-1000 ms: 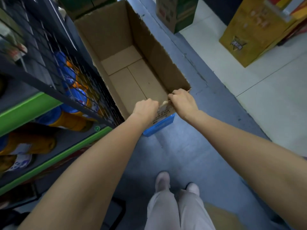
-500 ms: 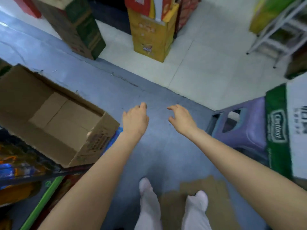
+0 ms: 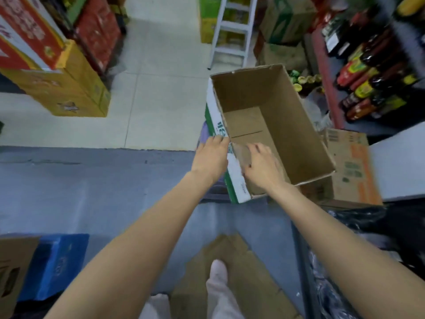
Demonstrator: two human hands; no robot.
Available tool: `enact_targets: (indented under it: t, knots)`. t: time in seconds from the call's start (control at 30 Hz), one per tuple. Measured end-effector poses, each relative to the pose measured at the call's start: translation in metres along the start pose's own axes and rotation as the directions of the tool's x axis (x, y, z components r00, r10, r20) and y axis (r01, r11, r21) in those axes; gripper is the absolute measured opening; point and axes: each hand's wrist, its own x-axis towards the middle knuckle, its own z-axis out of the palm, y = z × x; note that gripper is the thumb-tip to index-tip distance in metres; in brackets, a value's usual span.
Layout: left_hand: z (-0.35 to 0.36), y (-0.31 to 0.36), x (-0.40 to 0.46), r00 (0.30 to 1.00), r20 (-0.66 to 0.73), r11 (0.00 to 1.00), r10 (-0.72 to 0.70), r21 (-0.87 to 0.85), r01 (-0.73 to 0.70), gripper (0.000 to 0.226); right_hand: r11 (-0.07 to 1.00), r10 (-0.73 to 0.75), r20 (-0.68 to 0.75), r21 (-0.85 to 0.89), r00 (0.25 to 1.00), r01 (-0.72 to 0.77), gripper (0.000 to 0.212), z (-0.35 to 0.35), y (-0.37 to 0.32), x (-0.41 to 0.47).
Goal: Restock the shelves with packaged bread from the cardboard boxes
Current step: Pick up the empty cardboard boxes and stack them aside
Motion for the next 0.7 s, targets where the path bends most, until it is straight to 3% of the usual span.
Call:
enact_targets:
  t: [0.07, 0.13, 0.27, 0.4, 0.57, 0.7]
  knots:
    - [0.01, 0.026, 0.013, 0.99, 0.069, 0.987, 0.126, 0.093, -0.132, 0.048, 0.998, 0.041, 0.155, -0.052, 0.987, -0.034, 0.062, -0.01, 0.033, -0.004]
    - [0.02, 0.046, 0.019, 0.97, 0.182, 0.97, 0.163, 0.153, -0.191, 0.052, 0.993, 0.053, 0.258, -0.112, 0.965, -0.024, 0.069, -0.012, 0.063, -0.01]
    - [0.035, 0.065, 0.021, 0.957, 0.286, 0.96, 0.037, 0.256, -0.114, 0.052, 0.982, 0.097, 0.356, -0.185, 0.929, -0.032, 0.063, 0.01, 0.103, -0.017]
    - [0.034, 0.062, 0.02, 0.942, 0.335, 0.956, -0.037, 0.285, -0.064, 0.047, 0.962, 0.059, 0.217, -0.272, 0.974, 0.002, 0.026, 0.027, 0.11, -0.02]
    - [0.016, 0.049, -0.011, 0.904, 0.419, 0.929, 0.084, 0.296, -0.224, 0.071, 0.963, -0.175, 0.041, -0.202, 0.984, 0.179, 0.022, 0.025, 0.08, -0.031]
    - [0.0, 0.01, -0.042, 0.939, 0.327, 0.873, 0.111, 0.419, -0.249, 0.037, 0.941, -0.317, -0.009, -0.125, 0.949, 0.313, 0.018, 0.016, 0.035, -0.036]
